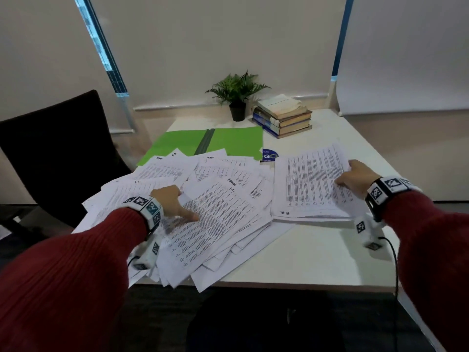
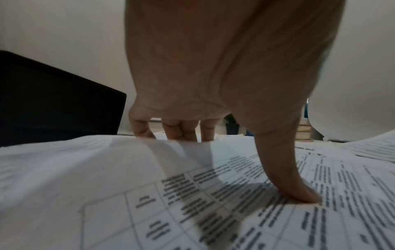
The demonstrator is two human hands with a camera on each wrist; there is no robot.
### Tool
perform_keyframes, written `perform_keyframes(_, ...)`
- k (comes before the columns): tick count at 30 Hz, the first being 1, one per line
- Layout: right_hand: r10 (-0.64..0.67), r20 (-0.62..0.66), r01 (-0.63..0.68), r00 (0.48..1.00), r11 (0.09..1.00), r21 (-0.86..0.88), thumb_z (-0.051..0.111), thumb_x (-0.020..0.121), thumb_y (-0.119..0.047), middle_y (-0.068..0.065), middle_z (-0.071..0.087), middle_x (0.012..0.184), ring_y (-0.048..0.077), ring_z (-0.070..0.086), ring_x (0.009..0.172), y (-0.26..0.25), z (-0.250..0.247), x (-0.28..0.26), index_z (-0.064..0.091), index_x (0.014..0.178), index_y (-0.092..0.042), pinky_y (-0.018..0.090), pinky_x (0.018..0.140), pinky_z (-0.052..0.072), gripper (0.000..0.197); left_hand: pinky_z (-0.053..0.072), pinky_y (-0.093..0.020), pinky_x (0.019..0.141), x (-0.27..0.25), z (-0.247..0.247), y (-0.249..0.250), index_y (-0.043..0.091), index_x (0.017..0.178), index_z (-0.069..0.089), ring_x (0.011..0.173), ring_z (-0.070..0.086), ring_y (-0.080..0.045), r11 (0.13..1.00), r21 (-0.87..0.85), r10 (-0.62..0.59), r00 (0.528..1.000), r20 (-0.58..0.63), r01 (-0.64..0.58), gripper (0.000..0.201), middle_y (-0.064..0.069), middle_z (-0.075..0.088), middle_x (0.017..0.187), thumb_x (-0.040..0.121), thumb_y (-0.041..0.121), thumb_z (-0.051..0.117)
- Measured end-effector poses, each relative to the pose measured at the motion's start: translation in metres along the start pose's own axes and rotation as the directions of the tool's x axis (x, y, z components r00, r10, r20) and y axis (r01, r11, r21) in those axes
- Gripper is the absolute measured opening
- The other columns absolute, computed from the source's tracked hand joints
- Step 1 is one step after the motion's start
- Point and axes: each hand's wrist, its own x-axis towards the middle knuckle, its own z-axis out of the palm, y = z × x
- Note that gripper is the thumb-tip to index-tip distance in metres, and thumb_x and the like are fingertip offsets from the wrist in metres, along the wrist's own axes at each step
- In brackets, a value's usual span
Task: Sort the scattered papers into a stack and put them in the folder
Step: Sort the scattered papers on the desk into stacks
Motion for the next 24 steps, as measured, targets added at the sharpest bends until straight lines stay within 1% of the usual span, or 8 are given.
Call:
perform_keyframes(3, 0.041, -0.061, -0.043, 0.997, 0.998, -0.046, 0.065, 0.094, 0.004, 0.030, 0.052, 0.145, 0.036, 0.060, 0.097, 0.013, -0.011, 0.024, 0.021, 0.165, -0.011, 0.032, 0.062, 0.046, 0.085, 0.049, -0.042, 0.107, 0.010, 0.006, -0.001, 0.009, 0.142, 0.052, 0.125, 0.060, -0.030, 0.999, -0.050, 0.007, 0.999, -0.037, -0.008, 0.122, -0.006, 0.061, 0.139, 0.047, 0.077, 0.088)
perform_keyframes(6, 0.059, -0.089, -0.071, 0.994, 0.988, -0.139, 0.058, 0.091, 0.005, 0.027, 0.059, 0.126, 0.033, 0.061, 0.082, 0.020, -0.021, 0.037, 0.011, 0.167, -0.016, 0.030, 0.056, 0.045, 0.092, 0.053, -0.031, 0.075, 0.015, 0.004, -0.004, 0.012, 0.114, 0.072, 0.097, 0.070, -0.026, 0.992, -0.091, 0.072, 0.986, -0.149, -0.086, 0.058, -0.007, 0.075, 0.110, 0.074, 0.050, 0.091)
perform_keyframes(9, 0.015, -0.109, -0.044, 0.994, 0.963, -0.267, 0.057, 0.095, 0.000, 0.030, 0.055, 0.144, 0.043, 0.065, 0.108, 0.025, -0.028, 0.042, 0.015, 0.166, -0.014, 0.037, 0.076, 0.051, 0.084, 0.045, -0.027, 0.063, 0.012, -0.002, -0.007, 0.015, 0.096, 0.075, 0.086, 0.071, -0.025, 0.978, -0.159, 0.094, 0.966, -0.239, -0.134, 0.027, -0.001, 0.074, 0.088, 0.085, 0.036, 0.086)
perform_keyframes(13, -0.022, -0.154, -0.048, 0.988, 0.900, -0.433, 0.066, 0.089, -0.017, 0.028, 0.044, 0.153, 0.046, 0.051, 0.135, 0.027, -0.028, 0.040, 0.021, 0.164, -0.018, 0.049, 0.106, 0.050, 0.088, 0.050, -0.032, 0.074, 0.004, -0.015, -0.015, 0.012, 0.090, 0.072, 0.086, 0.071, -0.025, 0.937, -0.298, 0.072, 0.938, -0.339, -0.180, 0.035, 0.001, 0.074, 0.089, 0.085, 0.044, 0.084)
perform_keyframes(16, -0.119, -0.160, 0.023, 0.980, 0.866, -0.500, 0.074, 0.088, -0.032, 0.029, 0.041, 0.150, 0.046, 0.040, 0.141, 0.011, -0.021, 0.023, 0.033, 0.161, -0.017, 0.056, 0.112, 0.044, 0.085, 0.057, -0.032, 0.069, -0.003, -0.025, -0.015, 0.007, 0.095, 0.076, 0.076, 0.075, -0.024, 0.819, -0.519, 0.032, 0.923, -0.383, -0.244, 0.028, -0.006, 0.078, 0.085, 0.088, 0.033, 0.084)
perform_keyframes(20, -0.279, 0.039, 0.281, 0.960, 0.947, -0.154, 0.071, 0.094, -0.049, 0.017, 0.059, 0.145, 0.033, 0.058, 0.130, -0.033, 0.017, -0.028, 0.051, 0.151, -0.017, 0.044, 0.110, 0.045, 0.068, 0.061, -0.029, 0.064, -0.019, -0.025, -0.002, 0.002, 0.099, 0.075, 0.073, 0.078, -0.017, 0.658, -0.675, 0.008, 0.900, -0.437, -0.334, 0.021, -0.009, 0.077, 0.088, 0.093, 0.021, 0.080)
perform_keyframes(22, -0.262, 0.166, 0.248, 0.951, 0.963, 0.101, 0.069, 0.092, -0.060, 0.014, 0.062, 0.141, 0.029, 0.063, 0.122, -0.054, 0.047, -0.058, 0.051, 0.151, -0.020, 0.045, 0.102, 0.053, 0.074, 0.057, -0.021, 0.053, -0.030, -0.020, 0.008, 0.000, 0.101, 0.074, 0.064, 0.076, -0.008, 0.501, -0.795, -0.008, 0.916, -0.401, -0.343, 0.013, -0.009, 0.076, 0.087, 0.094, 0.009, 0.077)
perform_keyframes(24, -0.242, 0.268, 0.165, 0.933, 0.946, 0.280, 0.071, 0.090, -0.062, 0.011, 0.064, 0.135, 0.026, 0.066, 0.116, -0.071, 0.079, -0.084, 0.047, 0.152, -0.026, 0.038, 0.087, 0.058, 0.075, 0.062, -0.029, 0.065, -0.032, -0.014, 0.015, -0.002, 0.104, 0.076, 0.085, 0.081, -0.022, 0.370, -0.863, -0.041, 0.922, -0.384, -0.343, 0.019, -0.012, 0.081, 0.093, 0.090, 0.009, 0.082)
